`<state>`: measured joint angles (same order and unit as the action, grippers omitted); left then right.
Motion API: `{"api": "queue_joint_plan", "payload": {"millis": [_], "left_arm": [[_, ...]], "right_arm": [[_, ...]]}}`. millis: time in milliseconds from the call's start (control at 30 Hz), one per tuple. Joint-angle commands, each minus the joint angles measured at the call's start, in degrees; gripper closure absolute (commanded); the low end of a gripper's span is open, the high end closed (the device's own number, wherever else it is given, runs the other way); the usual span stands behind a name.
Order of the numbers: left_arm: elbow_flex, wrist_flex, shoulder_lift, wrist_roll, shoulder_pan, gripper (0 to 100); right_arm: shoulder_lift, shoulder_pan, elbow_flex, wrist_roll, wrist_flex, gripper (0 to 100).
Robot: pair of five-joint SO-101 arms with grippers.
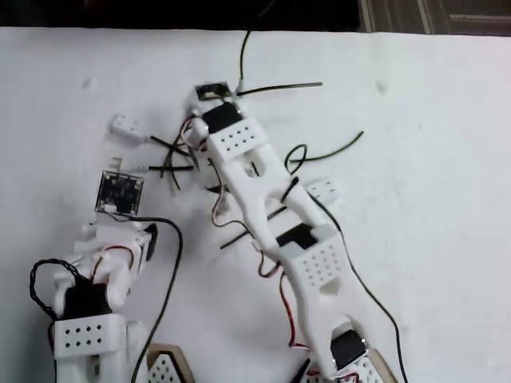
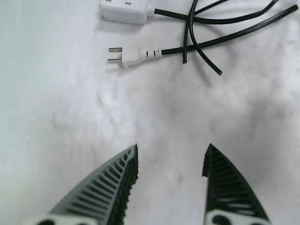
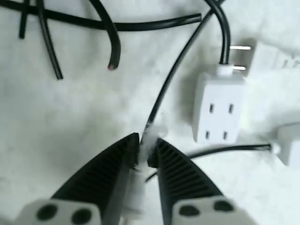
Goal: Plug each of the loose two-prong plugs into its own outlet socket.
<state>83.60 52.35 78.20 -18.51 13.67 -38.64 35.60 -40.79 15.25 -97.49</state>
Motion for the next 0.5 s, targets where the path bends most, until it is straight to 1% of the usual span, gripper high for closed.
{"api": "queue_joint_plan", "payload": {"millis": [0,233,367,467], "left_arm": [[-0.26,-1.23,0.75,0.18,0.31,77],[-0.26,-1.23,0.75,0.09,0.22,77],[-0.18,-1.23,0.75,0.09,0.22,77],[-0.18,-1.23,0.75,0.09,0.22,77]], "right_arm": [[9.80,0.66,3.43,-3.96,-0.92,98.1],[25.80,0.22,19.78,-13.80,-0.92,98.1],[34.86,-1.80,29.54,-21.27,-0.75,98.1],[40.57,-4.79,35.78,-25.85,-0.66,98.1]]}}
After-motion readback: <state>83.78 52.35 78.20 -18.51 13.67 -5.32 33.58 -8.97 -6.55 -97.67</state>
